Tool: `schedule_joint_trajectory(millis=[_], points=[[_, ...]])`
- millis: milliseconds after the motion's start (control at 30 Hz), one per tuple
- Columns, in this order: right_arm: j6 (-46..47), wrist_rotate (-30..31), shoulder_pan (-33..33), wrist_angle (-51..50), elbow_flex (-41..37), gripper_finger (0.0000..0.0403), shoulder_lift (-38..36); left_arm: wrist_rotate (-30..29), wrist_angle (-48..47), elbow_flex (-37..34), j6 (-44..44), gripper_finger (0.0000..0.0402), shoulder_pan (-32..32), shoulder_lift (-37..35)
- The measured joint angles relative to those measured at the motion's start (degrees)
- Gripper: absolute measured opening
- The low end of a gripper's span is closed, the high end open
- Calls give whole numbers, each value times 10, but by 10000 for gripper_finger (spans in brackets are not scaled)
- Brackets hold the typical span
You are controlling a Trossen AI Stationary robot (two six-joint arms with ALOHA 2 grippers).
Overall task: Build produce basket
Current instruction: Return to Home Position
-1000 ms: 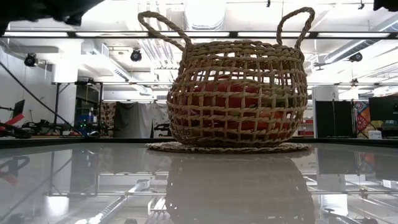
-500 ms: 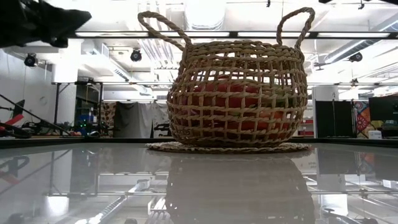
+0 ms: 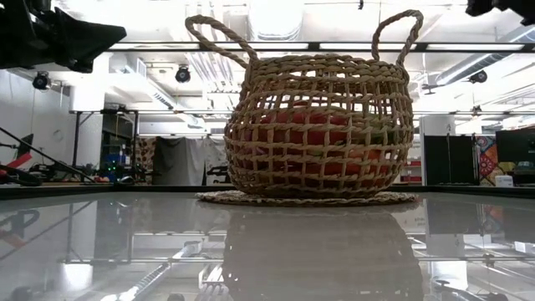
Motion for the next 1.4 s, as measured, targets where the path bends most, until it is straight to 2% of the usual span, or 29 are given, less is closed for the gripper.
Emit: schedule_joint_trajectory(millis=[167, 367, 500, 600, 1400], points=[[-13, 10, 0, 157, -73, 327, 29, 0, -1, -1, 15, 0, 0, 0], [24, 85, -1, 124, -80, 327, 48, -1, -3, -1, 16, 0, 0, 9], [101, 172, -1, 123, -80, 327, 57, -1, -2, -1, 16, 0, 0, 12], [141, 207, -1, 124, -80, 327, 61, -1, -2, -1, 16, 0, 0, 13], [162, 206, -1, 123, -80, 327, 61, -1, -3, -2, 16, 0, 0, 20]])
